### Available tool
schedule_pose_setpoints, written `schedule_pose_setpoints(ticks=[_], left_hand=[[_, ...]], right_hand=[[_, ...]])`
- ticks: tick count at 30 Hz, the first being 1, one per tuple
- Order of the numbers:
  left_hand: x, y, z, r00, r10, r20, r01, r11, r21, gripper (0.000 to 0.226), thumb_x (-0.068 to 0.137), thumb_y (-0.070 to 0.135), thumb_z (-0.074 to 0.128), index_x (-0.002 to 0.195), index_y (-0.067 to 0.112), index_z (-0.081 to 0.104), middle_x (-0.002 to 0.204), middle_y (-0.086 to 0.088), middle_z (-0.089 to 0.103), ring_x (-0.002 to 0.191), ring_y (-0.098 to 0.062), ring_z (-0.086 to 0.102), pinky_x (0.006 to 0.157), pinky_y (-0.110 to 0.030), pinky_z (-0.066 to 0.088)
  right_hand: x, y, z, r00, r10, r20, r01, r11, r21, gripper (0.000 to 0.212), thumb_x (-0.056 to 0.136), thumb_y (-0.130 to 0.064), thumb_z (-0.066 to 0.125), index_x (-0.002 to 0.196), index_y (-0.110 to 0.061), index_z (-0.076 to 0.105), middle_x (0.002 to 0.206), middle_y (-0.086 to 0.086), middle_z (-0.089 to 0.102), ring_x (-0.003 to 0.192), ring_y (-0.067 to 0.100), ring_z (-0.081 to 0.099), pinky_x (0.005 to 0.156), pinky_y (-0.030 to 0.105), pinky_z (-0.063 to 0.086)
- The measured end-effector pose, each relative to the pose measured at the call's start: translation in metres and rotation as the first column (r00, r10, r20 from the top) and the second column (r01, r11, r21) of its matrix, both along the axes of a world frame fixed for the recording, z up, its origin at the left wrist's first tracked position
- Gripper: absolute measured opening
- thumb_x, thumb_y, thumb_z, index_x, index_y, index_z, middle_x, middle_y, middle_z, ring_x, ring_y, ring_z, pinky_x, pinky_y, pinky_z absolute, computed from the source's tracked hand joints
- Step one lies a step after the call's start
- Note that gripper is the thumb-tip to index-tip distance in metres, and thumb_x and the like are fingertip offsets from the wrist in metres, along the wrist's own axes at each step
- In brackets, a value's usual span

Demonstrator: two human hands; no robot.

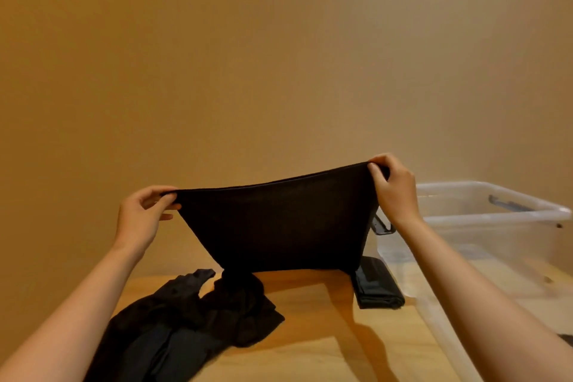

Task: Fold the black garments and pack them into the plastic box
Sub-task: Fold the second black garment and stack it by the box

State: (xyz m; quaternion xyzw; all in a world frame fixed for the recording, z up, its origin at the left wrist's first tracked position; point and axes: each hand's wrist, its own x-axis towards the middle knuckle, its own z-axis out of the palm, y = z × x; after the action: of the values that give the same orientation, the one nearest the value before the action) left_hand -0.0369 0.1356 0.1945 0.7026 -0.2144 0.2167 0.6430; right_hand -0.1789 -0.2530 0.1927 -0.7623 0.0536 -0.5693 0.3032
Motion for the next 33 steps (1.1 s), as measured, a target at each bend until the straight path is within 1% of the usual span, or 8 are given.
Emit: schedule_pose_setpoints(ticks=[5, 9, 17, 22, 25, 27, 29, 33], left_hand=[[-0.044, 0.021, -0.028, 1.000, -0.008, 0.005, 0.008, 0.995, 0.102, 0.017, 0.094, 0.004, 0.058, 0.095, 0.014, 0.071, 0.092, -0.006, 0.072, 0.076, -0.014, 0.070, 0.065, -0.022, 0.056], [-0.089, 0.047, -0.048, 1.000, 0.000, 0.024, -0.003, 0.992, 0.129, 0.018, 0.093, 0.004, 0.059, 0.094, 0.015, 0.073, 0.081, -0.002, 0.073, 0.076, -0.011, 0.069, 0.063, -0.015, 0.053], [-0.168, 0.091, -0.132, 0.991, 0.052, -0.125, -0.029, 0.983, 0.179, 0.013, 0.088, 0.007, 0.066, 0.088, 0.017, 0.074, 0.101, 0.007, 0.071, 0.100, -0.005, 0.061, 0.092, -0.032, 0.043], [-0.196, 0.098, -0.160, 0.990, 0.010, -0.139, 0.026, 0.966, 0.256, 0.016, 0.090, 0.006, 0.064, 0.092, 0.017, 0.074, 0.102, 0.010, 0.071, 0.098, 0.002, 0.058, 0.086, -0.023, 0.039], [-0.204, 0.105, -0.164, 0.993, 0.009, -0.114, 0.025, 0.958, 0.287, 0.017, 0.089, 0.006, 0.064, 0.089, 0.019, 0.074, 0.096, 0.010, 0.071, 0.097, -0.001, 0.061, 0.081, -0.019, 0.040], [-0.212, 0.112, -0.164, 0.994, -0.006, -0.109, 0.039, 0.951, 0.305, 0.018, 0.089, 0.005, 0.064, 0.088, 0.020, 0.073, 0.090, 0.012, 0.071, 0.093, 0.001, 0.063, 0.080, -0.017, 0.041], [-0.219, 0.120, -0.165, 0.994, -0.026, -0.101, 0.058, 0.943, 0.328, 0.017, 0.089, 0.004, 0.064, 0.087, 0.019, 0.073, 0.090, 0.016, 0.071, 0.088, 0.005, 0.062, 0.076, -0.013, 0.045], [-0.230, 0.136, -0.167, 0.991, -0.072, -0.115, 0.108, 0.932, 0.347, 0.025, 0.087, 0.006, 0.066, 0.078, 0.027, 0.074, 0.089, 0.010, 0.071, 0.085, -0.003, 0.064, 0.081, -0.022, 0.046]], right_hand=[[-0.047, 0.014, -0.033, 0.998, -0.005, -0.069, 0.001, 0.998, -0.055, 0.011, 0.096, -0.012, 0.056, 0.101, -0.008, 0.066, 0.091, -0.001, 0.064, 0.085, 0.013, 0.059, 0.072, 0.017, 0.044], [-0.101, 0.034, -0.059, 0.998, 0.016, -0.053, -0.021, 0.995, -0.098, 0.010, 0.095, -0.009, 0.057, 0.099, -0.013, 0.065, 0.088, -0.004, 0.061, 0.080, -0.002, 0.056, 0.071, 0.006, 0.041], [-0.183, 0.066, -0.153, 0.985, 0.110, -0.130, -0.117, 0.992, -0.053, 0.020, 0.090, -0.004, 0.061, 0.096, -0.024, 0.063, 0.086, -0.015, 0.063, 0.085, 0.006, 0.061, 0.075, 0.024, 0.051], [-0.201, 0.080, -0.185, 0.955, 0.208, -0.212, -0.221, 0.975, -0.037, 0.010, 0.089, -0.039, 0.055, 0.096, -0.043, 0.061, 0.095, -0.017, 0.064, 0.088, 0.005, 0.063, 0.076, 0.023, 0.052], [-0.213, 0.083, -0.185, 0.945, 0.231, -0.231, -0.247, 0.968, -0.041, 0.024, 0.086, -0.068, 0.044, 0.099, -0.054, 0.058, 0.100, -0.018, 0.064, 0.092, 0.004, 0.063, 0.078, 0.019, 0.052], [-0.224, 0.083, -0.182, 0.938, 0.237, -0.252, -0.257, 0.965, -0.047, 0.013, 0.089, -0.056, 0.052, 0.100, -0.057, 0.057, 0.101, -0.020, 0.063, 0.094, 0.002, 0.062, 0.080, 0.015, 0.050], [-0.238, 0.082, -0.181, 0.939, 0.230, -0.256, -0.254, 0.965, -0.067, 0.025, 0.089, -0.033, 0.057, 0.100, -0.056, 0.058, 0.099, -0.021, 0.064, 0.093, 0.001, 0.061, 0.081, 0.014, 0.049], [-0.265, 0.079, -0.183, 0.908, 0.301, -0.290, -0.314, 0.950, 0.002, 0.016, 0.082, -0.038, 0.056, 0.094, -0.042, 0.066, 0.091, -0.015, 0.068, 0.090, 0.006, 0.063, 0.079, 0.024, 0.052]])
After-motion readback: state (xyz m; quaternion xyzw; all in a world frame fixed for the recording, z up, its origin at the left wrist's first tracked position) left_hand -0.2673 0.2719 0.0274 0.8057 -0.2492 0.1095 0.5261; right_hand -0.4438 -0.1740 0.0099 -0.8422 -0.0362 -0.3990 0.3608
